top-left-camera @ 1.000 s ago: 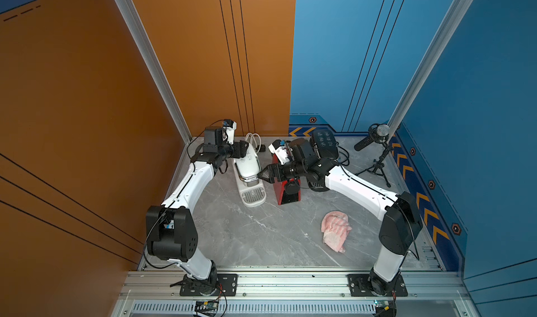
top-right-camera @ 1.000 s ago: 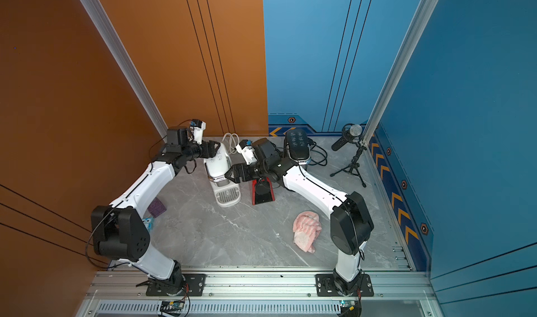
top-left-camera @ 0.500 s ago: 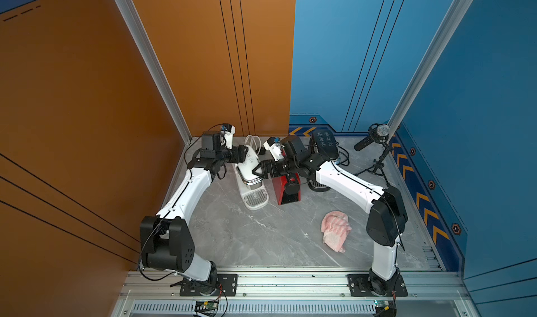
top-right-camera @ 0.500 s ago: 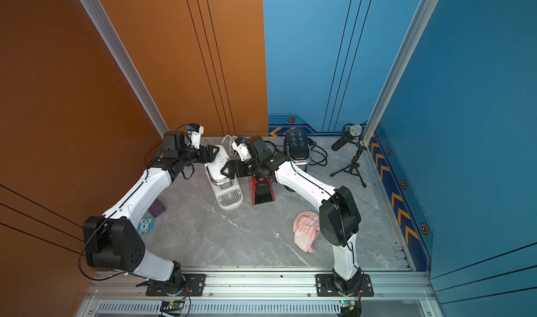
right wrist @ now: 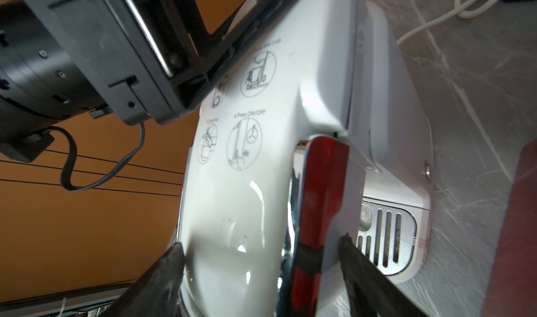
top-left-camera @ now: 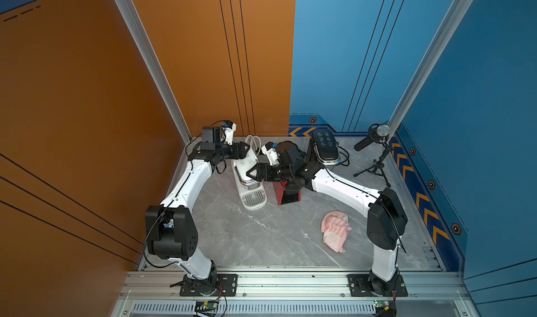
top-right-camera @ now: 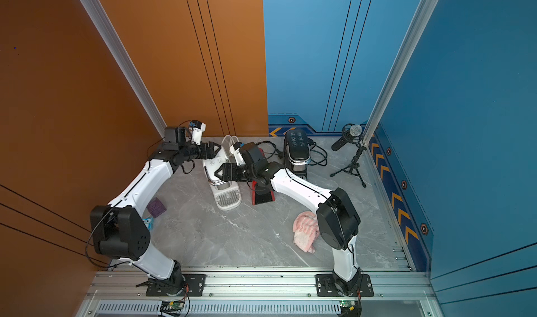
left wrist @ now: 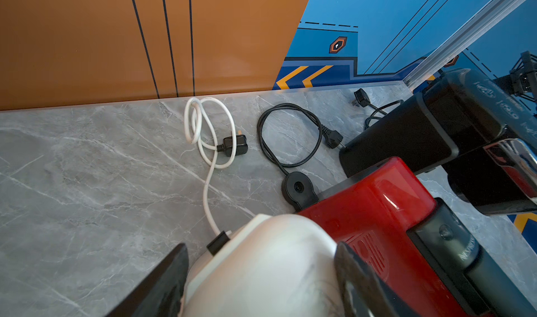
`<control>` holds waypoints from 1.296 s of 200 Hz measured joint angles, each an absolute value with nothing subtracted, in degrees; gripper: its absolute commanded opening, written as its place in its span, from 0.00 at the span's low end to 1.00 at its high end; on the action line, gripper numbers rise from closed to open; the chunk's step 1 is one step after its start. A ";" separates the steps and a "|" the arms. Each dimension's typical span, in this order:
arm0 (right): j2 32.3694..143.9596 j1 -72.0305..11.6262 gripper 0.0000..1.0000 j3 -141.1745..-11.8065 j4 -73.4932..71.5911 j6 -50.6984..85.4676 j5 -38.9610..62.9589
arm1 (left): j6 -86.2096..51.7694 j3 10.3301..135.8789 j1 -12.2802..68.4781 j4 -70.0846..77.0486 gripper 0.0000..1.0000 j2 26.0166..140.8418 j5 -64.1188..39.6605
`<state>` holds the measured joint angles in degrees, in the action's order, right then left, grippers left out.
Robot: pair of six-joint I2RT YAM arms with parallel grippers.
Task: Wipe the surface of a coffee machine
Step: Move the coffee machine to the center of the board.
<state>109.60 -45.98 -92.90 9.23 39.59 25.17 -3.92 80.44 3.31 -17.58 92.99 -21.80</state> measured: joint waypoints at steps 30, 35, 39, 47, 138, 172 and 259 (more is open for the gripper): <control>109.60 -48.14 0.84 -92.38 7.51 42.39 23.86 | -3.33 81.10 2.90 -18.46 0.79 93.45 -22.79; 109.60 -48.58 0.84 -92.38 7.38 42.63 23.66 | -3.18 81.10 2.76 -18.55 0.80 93.45 -22.87; 109.60 -48.95 0.84 -92.38 7.27 42.94 23.57 | -3.03 81.10 2.66 -18.63 0.79 93.45 -23.03; 109.60 -49.69 0.84 -92.36 7.18 43.27 23.40 | -2.96 81.10 2.57 -18.85 0.79 93.45 -23.44; 98.78 -47.18 0.90 -88.79 14.22 39.11 19.90 | -3.11 78.22 0.73 -18.83 0.71 90.89 -26.44; 95.72 -43.90 0.90 -90.61 16.64 36.29 18.37 | -3.88 72.31 0.56 -18.02 0.71 85.19 -26.00; 106.74 -48.36 0.84 -95.96 17.52 36.47 21.08 | -4.19 64.82 0.86 -19.35 0.74 75.92 -25.12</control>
